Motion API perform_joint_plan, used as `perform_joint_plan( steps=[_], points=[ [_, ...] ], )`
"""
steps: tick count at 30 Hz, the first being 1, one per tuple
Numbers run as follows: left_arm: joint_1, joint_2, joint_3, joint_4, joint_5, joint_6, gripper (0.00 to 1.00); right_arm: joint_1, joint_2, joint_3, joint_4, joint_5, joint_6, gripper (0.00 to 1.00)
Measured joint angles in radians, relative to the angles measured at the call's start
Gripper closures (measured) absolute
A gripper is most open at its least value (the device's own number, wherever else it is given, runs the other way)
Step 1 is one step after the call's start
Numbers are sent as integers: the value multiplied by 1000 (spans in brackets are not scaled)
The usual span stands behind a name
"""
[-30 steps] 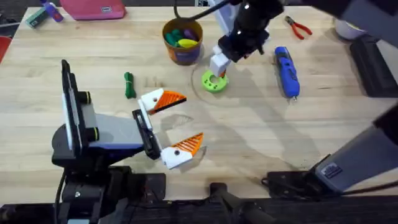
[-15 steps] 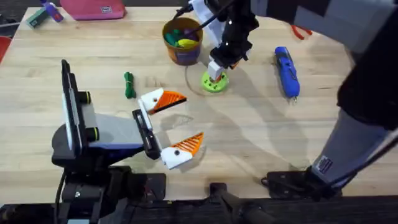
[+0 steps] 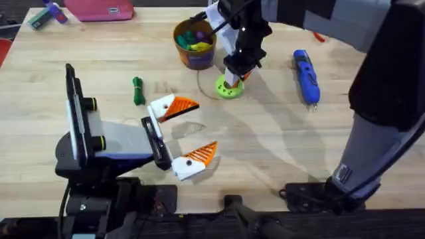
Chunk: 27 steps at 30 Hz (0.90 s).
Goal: Pick up the gripper from the table and insert it into the empty holder that is missing its gripper. Then pick up a screw, insert it into the mounting hole, and use the screwdriver to tighten it. Finally, clean up the table by picking up the vegetable and placing it into the bucket.
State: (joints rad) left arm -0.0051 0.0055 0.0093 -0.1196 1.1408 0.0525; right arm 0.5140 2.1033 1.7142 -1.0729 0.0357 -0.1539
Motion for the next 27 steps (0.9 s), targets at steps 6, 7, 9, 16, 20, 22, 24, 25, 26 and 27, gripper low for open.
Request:
perform_joint_plan(
  steps=[6,7,9,16,20,22,24,25,26,27],
  points=[
    [0,0,0,0,0,0,15,-1,0,4,2,-1,4,971],
    [0,0,0,0,0,0,15,1,0,5,3,-3,4,987],
    [0,0,0,0,0,0,16,5,0,5,3,-4,4,994],
    [0,0,0,0,0,0,15,8,0,5,3,-3,4,995],
    [0,0,0,0,0,0,16,9,0,5,3,-3,4,995],
    [0,0,0,0,0,0,15,9,0,5,3,-3,4,995],
    [0,0,0,0,0,0,16,9,0,5,3,-3,4,995],
    [0,0,0,0,0,0,15,9,0,5,3,-3,4,995],
    [0,0,0,0,0,0,15,9,0,5,3,-3,4,995],
    [0,0,0,0,0,0,15,9,0,5,3,-3,4,995]
  ],
)
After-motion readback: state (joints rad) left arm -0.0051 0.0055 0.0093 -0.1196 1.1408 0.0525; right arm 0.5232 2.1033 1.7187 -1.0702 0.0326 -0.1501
